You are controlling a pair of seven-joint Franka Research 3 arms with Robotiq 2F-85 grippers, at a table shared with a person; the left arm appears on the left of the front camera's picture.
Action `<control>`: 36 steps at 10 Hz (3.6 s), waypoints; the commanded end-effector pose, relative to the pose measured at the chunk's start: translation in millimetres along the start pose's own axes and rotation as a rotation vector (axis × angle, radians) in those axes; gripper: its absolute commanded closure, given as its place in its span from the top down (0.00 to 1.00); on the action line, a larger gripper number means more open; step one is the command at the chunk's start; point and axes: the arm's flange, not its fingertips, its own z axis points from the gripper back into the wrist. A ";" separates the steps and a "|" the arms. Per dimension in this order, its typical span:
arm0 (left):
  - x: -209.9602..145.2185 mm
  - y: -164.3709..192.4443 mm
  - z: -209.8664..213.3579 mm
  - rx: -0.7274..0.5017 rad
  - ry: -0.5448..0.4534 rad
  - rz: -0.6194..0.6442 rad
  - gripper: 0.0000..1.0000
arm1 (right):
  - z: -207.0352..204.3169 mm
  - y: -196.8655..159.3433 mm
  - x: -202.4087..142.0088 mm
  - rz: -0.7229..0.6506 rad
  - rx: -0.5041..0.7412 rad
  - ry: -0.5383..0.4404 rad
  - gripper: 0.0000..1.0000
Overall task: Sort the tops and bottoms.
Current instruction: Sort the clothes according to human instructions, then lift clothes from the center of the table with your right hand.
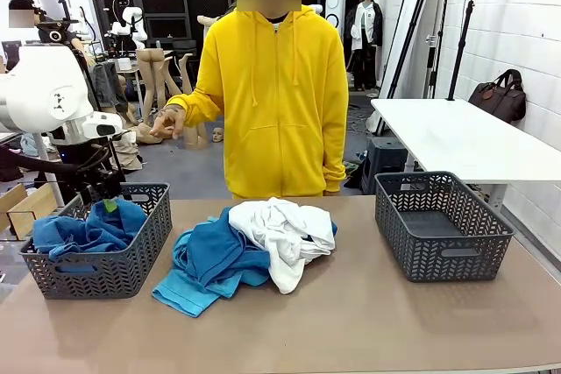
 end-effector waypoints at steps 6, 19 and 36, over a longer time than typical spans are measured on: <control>-32.9 -15.9 89.4 0.053 -0.179 -0.070 1.00 | 0.3 0.6 -1.4 0.008 0.001 0.009 1.00; -77.8 59.9 146.9 0.120 -0.352 0.234 1.00 | 31.2 67.1 83.7 0.132 0.166 -0.188 1.00; -190.4 164.7 119.7 0.078 -0.380 0.579 1.00 | -32.7 474.9 40.6 0.631 0.754 0.288 1.00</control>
